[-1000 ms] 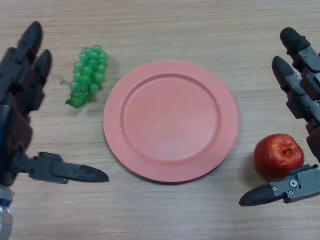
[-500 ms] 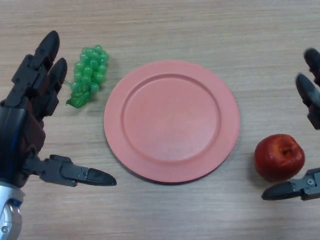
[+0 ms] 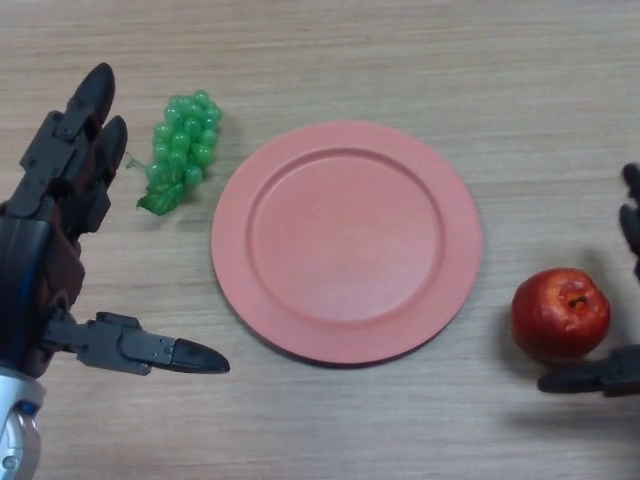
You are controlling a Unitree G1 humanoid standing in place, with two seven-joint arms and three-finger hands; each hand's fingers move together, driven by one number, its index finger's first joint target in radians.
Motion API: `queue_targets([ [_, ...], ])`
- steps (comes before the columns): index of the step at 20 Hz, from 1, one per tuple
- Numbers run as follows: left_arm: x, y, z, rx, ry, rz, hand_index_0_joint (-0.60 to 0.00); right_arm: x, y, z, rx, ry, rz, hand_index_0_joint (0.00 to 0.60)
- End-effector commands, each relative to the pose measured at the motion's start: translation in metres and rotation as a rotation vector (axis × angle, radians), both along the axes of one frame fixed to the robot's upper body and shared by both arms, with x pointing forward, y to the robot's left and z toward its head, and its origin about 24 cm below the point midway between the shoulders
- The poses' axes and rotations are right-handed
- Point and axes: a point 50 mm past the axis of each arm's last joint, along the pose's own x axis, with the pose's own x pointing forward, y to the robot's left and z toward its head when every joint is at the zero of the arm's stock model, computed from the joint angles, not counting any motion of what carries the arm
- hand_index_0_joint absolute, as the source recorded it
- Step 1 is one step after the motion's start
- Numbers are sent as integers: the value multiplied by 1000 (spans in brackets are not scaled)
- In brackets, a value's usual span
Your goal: Pick up the red apple and place it on the plate
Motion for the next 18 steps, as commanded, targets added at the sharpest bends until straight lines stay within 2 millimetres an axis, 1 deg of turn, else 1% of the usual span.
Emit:
queue_targets([
  [1,-12,7,29,45,-229,33,0,3,-2,33,-31,-215,20,0],
  [2,-12,8,29,45,-227,39,0,3,3,29,-26,-194,36,0],
  [4,-12,8,29,45,-225,40,0,3,5,25,-43,-176,41,201],
  [5,-12,9,29,44,-224,41,0,3,7,20,-80,-150,40,350],
  [6,-13,9,29,42,-222,42,0,4,8,16,-109,-129,28,451],
  [7,-14,10,29,39,-219,45,0,6,7,11,-159,-102,-9,600],
  [9,-15,11,28,37,-220,49,0,7,5,13,-174,-118,-33,600],
  [11,-15,13,28,40,-225,59,0,5,6,22,-228,-158,-46,600],
  [13,-16,15,29,39,-228,63,0,0,12,37,-249,-209,-44,600],
  [15,-16,14,27,32,-229,63,0,-3,30,59,-177,-237,-6,600],
  [17,-16,12,27,26,-228,57,0,1,55,80,-149,-267,53,600],
  [18,-17,11,28,22,-228,52,0,7,68,90,-174,-313,88,600],
])
